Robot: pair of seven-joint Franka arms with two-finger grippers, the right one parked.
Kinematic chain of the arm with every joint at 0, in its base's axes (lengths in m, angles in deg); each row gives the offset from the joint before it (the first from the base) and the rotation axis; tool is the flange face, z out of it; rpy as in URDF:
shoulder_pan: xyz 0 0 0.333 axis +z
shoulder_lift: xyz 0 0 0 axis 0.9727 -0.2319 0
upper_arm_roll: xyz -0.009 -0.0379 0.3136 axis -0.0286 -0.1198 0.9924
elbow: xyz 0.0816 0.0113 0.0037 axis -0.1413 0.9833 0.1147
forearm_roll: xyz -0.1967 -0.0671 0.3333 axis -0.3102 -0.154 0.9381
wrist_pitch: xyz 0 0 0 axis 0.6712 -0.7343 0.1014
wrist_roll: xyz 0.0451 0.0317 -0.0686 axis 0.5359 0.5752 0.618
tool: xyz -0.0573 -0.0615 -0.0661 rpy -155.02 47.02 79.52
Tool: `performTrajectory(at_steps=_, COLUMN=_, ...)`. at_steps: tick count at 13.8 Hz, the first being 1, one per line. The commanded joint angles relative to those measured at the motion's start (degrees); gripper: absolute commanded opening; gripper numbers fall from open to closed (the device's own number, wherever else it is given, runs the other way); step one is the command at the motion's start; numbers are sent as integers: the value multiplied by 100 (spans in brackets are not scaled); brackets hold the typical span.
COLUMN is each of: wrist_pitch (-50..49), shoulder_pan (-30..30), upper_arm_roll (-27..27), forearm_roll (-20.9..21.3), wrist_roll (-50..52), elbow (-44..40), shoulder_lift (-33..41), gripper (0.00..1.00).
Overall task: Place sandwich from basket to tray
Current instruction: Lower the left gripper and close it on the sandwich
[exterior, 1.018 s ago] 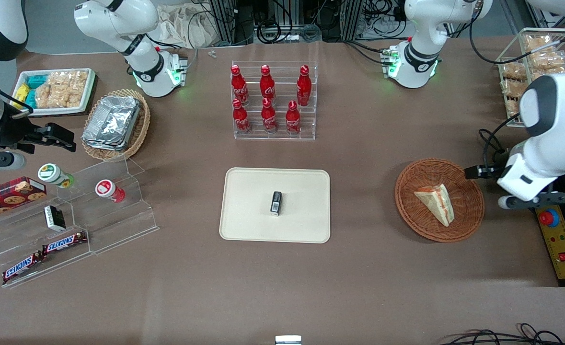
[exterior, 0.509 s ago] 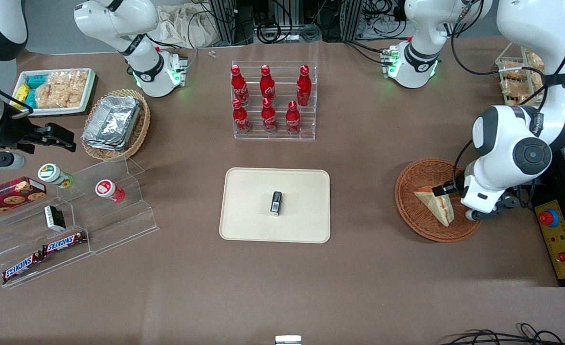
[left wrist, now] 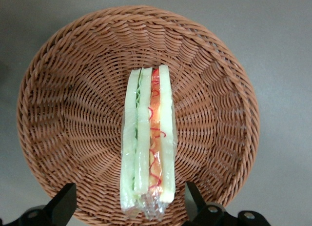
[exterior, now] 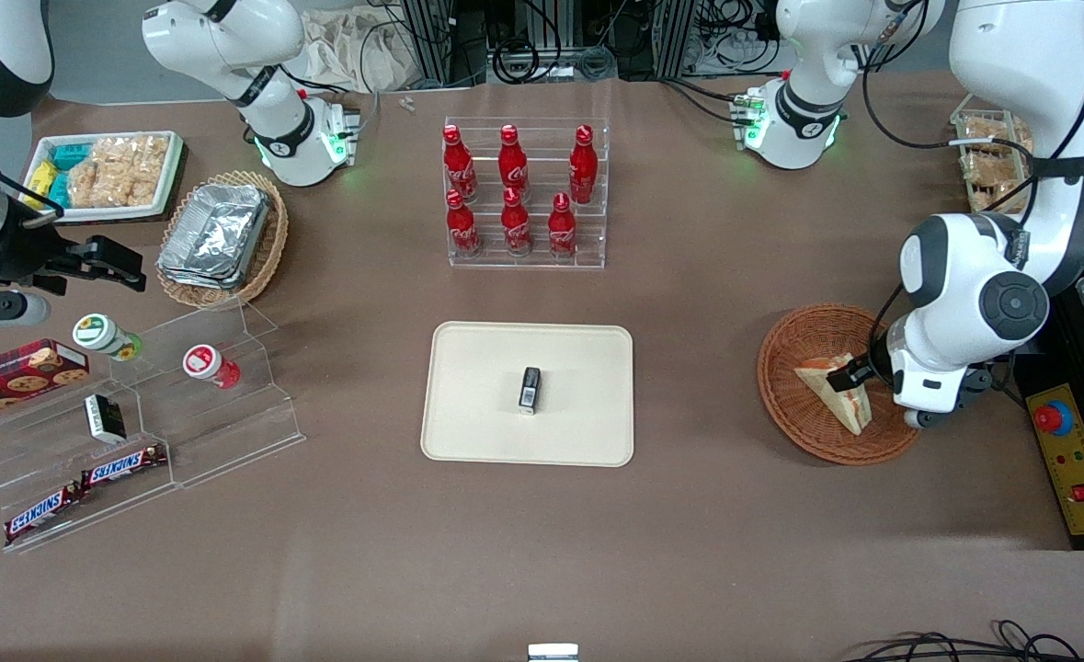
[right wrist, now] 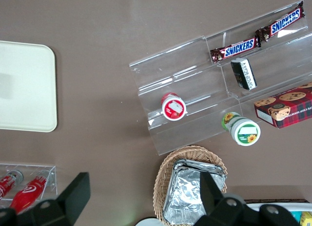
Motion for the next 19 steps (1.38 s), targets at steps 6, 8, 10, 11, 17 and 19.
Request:
performTrajectory(at_steps=6, wrist_pitch=646, shoulder_pan=40, upper_arm_roll=-17, forearm_roll=-55, wrist_roll=378, elbow=459, shoulder_lift=-77, gripper=100)
performTrajectory(at_steps=8, wrist_pitch=946, shoulder_pan=31, upper_arm_roll=-17, forearm_roll=-55, wrist_roll=396, elbow=610, shoulder_lift=-94, gripper=98)
performTrajectory(at_steps=10, wrist_pitch=904, shoulder_pan=31, upper_arm_roll=-26, forearm_roll=-55, wrist_roll=598, elbow=584, shoulder_lift=-94, gripper=63)
performTrajectory(at_steps=11, wrist_pitch=868, shoulder_pan=31, upper_arm_roll=-26, forearm_roll=-55, wrist_roll=616, elbow=566, shoulder_lift=-77, gripper=39)
performTrajectory(at_steps=17, wrist_pitch=-454, shoulder_pan=-39, upper_arm_roll=-26, forearm_roll=-38, wrist_roll=775, elbow=-284, shoulder_lift=11, gripper=0)
performTrajectory(at_steps=19, wrist_pitch=-1491, shoulder_pan=-22, upper_arm_roll=-26, forearm_roll=-20, wrist_roll=678, elbow=-898, shoulder_lift=195, gripper=0)
